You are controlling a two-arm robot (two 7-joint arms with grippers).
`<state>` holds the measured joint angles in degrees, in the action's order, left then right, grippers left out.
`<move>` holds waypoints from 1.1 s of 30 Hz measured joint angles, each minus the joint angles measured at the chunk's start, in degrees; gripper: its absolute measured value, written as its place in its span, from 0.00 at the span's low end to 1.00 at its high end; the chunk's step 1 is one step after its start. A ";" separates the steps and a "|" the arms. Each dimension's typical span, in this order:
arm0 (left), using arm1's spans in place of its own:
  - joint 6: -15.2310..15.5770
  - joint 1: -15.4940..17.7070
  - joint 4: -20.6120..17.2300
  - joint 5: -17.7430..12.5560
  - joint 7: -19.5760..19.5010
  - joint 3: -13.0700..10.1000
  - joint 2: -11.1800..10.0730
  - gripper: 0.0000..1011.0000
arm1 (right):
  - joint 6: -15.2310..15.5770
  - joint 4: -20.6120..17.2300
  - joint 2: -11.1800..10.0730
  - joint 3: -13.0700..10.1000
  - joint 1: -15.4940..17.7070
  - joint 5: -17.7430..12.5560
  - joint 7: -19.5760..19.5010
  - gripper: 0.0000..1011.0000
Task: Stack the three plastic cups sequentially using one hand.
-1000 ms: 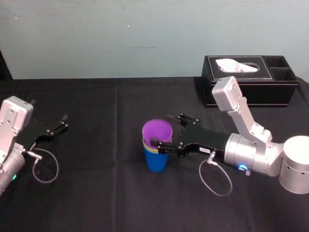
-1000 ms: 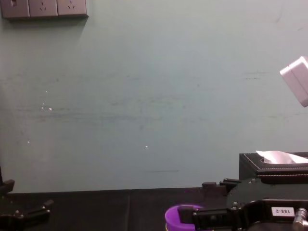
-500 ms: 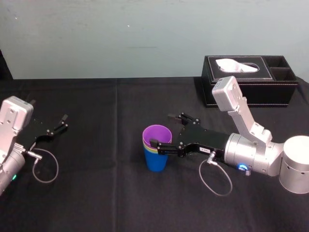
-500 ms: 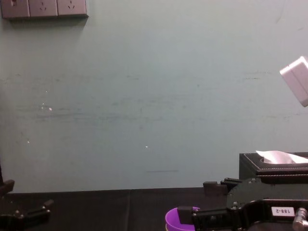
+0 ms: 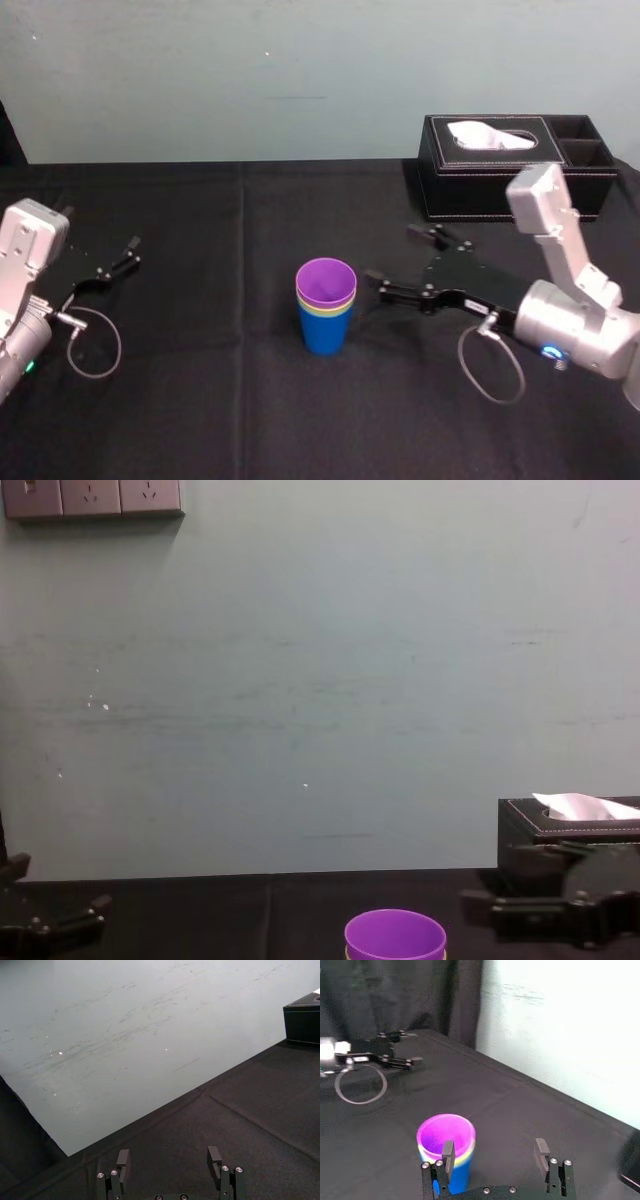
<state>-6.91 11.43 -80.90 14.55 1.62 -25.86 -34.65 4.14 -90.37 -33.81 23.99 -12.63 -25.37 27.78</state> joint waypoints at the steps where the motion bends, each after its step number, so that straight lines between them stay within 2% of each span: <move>1: 0.00 0.00 0.00 0.00 0.00 0.00 0.00 1.00 | -0.42 0.15 -0.22 -0.71 0.60 0.00 -0.32 0.99; 7: 0.00 0.00 0.00 0.00 0.00 0.00 0.00 1.00 | -2.16 1.10 -0.71 -3.24 2.76 0.15 -1.04 0.99; 17: 0.00 0.00 0.00 0.00 0.00 0.00 0.00 1.00 | -3.82 3.70 -0.47 -5.55 4.57 1.35 -1.28 0.99; 33: 0.00 0.00 0.00 0.00 0.00 0.00 0.00 1.00 | -3.96 3.86 -0.45 -5.67 4.70 1.39 -1.10 0.99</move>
<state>-6.91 11.43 -80.90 14.55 1.62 -25.86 -34.65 0.18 -86.51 -34.26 18.33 -7.93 -23.98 26.68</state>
